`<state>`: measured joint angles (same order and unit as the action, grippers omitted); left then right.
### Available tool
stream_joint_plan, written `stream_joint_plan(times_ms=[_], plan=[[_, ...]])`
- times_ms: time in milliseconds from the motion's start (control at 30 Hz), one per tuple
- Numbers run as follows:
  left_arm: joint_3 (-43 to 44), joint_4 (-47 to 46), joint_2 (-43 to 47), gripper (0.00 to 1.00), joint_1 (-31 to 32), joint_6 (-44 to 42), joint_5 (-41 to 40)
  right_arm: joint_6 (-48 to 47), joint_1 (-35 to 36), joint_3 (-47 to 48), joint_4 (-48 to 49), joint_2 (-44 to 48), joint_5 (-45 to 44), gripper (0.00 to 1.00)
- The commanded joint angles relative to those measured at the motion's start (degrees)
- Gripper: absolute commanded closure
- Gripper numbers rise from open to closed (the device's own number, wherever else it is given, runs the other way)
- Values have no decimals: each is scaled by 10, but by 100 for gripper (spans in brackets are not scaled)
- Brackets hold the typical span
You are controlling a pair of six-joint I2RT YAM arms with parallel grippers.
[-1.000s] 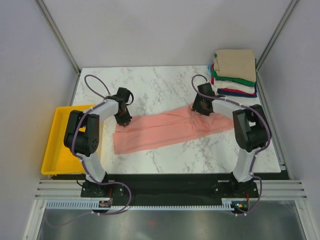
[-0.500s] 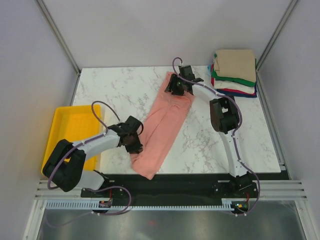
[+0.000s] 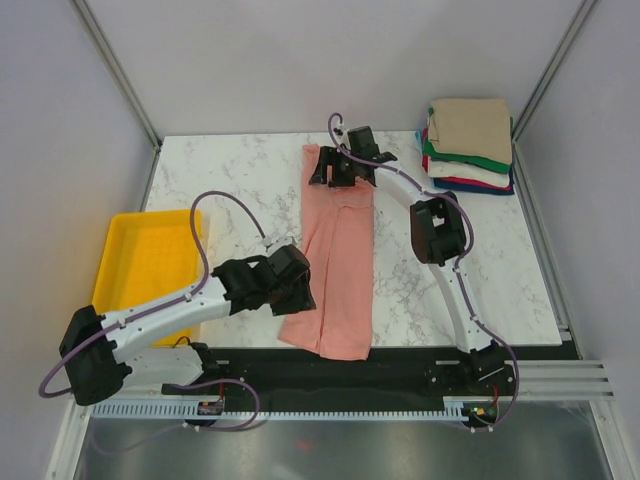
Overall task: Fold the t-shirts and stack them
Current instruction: Fold the tshirt
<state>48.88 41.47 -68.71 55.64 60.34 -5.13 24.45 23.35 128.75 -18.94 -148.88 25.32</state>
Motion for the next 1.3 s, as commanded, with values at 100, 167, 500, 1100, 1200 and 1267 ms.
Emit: stream_joint_plan(times_ms=[100,167,500,1100,1200,1267], plan=[[11,84,17,46,-2,-9,-131,-22,-2,-45,-15,138,-4,16],[31,86,13,43,-29,-35,-150,-19,-2,-100,-15,174,-17,16],[148,-96,-148,46,-308,-227,-9,14,56,-457,-22,466,-141,17],[701,-88,-712,45,-427,-332,259,211,401,-691,-31,608,-283,34],[714,-95,-726,45,-428,-340,280,232,433,-678,-44,588,-301,35],[707,-111,-728,44,-428,-340,293,241,448,-678,-50,573,-309,36]])
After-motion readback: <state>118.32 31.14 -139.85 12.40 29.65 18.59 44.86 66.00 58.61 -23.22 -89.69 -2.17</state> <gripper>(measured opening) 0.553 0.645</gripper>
